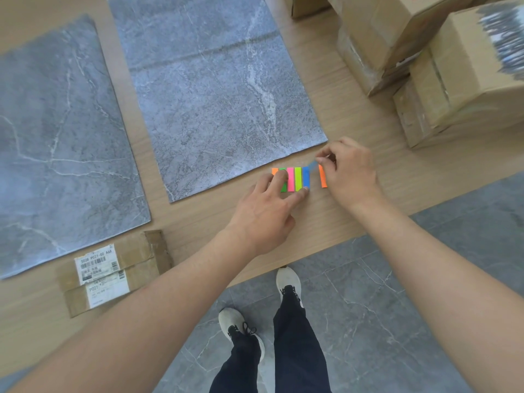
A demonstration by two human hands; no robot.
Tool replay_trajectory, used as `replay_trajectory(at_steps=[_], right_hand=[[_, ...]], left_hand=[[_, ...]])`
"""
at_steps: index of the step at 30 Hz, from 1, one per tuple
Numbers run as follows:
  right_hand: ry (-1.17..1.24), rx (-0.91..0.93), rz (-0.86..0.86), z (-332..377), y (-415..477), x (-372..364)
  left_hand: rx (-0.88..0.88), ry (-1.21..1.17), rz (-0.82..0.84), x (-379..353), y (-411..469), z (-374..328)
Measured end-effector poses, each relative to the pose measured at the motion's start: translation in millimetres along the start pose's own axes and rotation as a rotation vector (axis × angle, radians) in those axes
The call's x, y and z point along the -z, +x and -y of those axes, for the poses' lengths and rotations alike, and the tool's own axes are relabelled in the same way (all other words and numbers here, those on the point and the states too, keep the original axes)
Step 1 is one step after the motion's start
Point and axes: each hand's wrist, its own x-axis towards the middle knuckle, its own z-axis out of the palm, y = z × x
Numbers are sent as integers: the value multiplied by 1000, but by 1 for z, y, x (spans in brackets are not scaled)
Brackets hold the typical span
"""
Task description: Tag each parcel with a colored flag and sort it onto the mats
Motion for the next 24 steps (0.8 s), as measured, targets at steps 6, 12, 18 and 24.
replay_trajectory(at_steps=[6,12,18,24], right_hand=[[96,-97,-152,7,-5,5],[408,-4,-219,33,-24,15],[454,245,-201,70,-42,11],[437,411,-149,121,-62,0]], left_hand=[[-3,26,-1,-4,-2,-1],[431,-824,-346,19,-4,-12],[911,-1796,-152,73,-22,-3],[911,-1868,-285,81,-76,15]])
